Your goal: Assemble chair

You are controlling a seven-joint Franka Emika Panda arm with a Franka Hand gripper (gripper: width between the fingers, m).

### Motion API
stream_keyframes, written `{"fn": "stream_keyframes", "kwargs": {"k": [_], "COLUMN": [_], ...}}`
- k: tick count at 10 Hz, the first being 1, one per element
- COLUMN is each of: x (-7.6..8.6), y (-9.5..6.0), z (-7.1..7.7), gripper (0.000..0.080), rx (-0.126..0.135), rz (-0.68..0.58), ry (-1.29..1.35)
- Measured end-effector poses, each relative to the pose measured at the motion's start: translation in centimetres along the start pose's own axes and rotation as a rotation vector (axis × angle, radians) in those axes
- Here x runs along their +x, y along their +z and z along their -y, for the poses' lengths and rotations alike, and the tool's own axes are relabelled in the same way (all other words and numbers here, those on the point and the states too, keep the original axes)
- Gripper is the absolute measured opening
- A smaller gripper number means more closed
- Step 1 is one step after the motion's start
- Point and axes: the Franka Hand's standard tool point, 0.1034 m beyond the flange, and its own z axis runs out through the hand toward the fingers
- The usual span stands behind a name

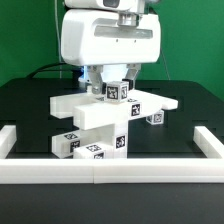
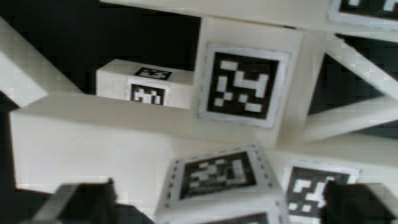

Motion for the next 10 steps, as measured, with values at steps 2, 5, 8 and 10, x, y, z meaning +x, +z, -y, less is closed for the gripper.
{"fn": "stream_keyframes", "kwargs": {"k": [2,5,8,10], "x": [-0.01,-0.03,-0.02,-0.01], "y": [0.01,0.04,0.05,0.06], "z": [-0.01,0.0,0.01,0.03], "gripper": [0.0423,0.0285,0.0285,0.0287], "rx": [0.0,0.001,0.001,0.002], "rz": [0.0,0.0,0.0,0.0], "ry": [0.029,0.138,0.348,0.495]}}
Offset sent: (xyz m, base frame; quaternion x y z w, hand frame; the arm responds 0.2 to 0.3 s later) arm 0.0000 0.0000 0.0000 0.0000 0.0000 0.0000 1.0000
